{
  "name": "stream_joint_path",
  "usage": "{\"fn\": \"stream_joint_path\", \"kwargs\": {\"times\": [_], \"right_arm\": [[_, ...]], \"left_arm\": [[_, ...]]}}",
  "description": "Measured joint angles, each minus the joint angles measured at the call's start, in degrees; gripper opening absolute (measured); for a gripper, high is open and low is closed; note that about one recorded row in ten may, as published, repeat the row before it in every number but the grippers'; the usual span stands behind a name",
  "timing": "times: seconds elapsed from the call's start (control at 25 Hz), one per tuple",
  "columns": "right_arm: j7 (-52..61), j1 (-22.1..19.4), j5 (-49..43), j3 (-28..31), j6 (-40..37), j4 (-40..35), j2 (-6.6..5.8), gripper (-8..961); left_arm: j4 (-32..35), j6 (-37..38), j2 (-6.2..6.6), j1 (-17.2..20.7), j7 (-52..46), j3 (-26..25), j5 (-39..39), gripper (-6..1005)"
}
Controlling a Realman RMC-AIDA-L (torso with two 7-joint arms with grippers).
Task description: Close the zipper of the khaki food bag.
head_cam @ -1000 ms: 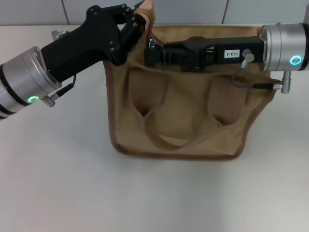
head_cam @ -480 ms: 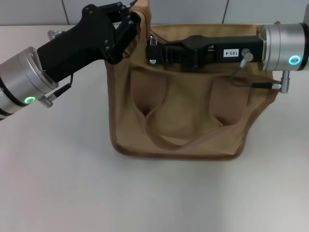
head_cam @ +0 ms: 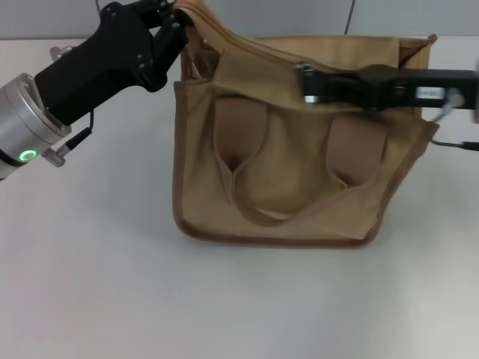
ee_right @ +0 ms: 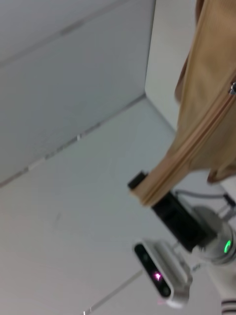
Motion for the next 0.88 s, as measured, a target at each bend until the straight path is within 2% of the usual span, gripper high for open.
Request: {"fn": "stream_joint_path", "kwargs": {"times": [0.04, 0.16, 0.36, 0.4, 0.64, 0.76, 0.88], "right_arm": [[0.0, 0.0, 0.0, 0.0, 0.0, 0.0, 0.0, 52], [1.72, -3.71, -0.02, 0.49, -0.43, -3.89, -0.55, 63], [3.22, -7.69, 0.41, 2.97, -1.53, -6.19, -2.28, 83], [3.21, -7.94, 0.33, 5.44, -3.37, -5.89, -2.91, 86], [1.39, -7.97, 0.55, 9.15, -6.81, -5.27, -3.37, 109], [-2.01, -8.02, 1.47, 12.82, -9.02, -3.63, -3.51, 121], [-7.06, -8.61, 4.53, 15.76, -13.03, -0.61, -4.14, 132]], "left_arm": [[0.0, 0.0, 0.0, 0.0, 0.0, 0.0, 0.0, 39], [0.12, -0.28, 0.08, 0.14, -0.01, -0.42, -0.03, 39], [0.42, -0.68, 0.17, 0.28, -0.01, -1.12, -0.04, 39], [0.66, -0.76, 0.18, 0.33, -0.01, -1.16, -0.06, 39], [0.72, -0.89, 0.2, 0.36, -0.01, -1.14, -0.1, 39], [0.72, -0.95, 0.19, 0.42, -0.02, -1.11, -0.13, 39], [0.5, -0.97, 0.17, 0.51, -0.11, -1.09, -0.13, 39]]}}
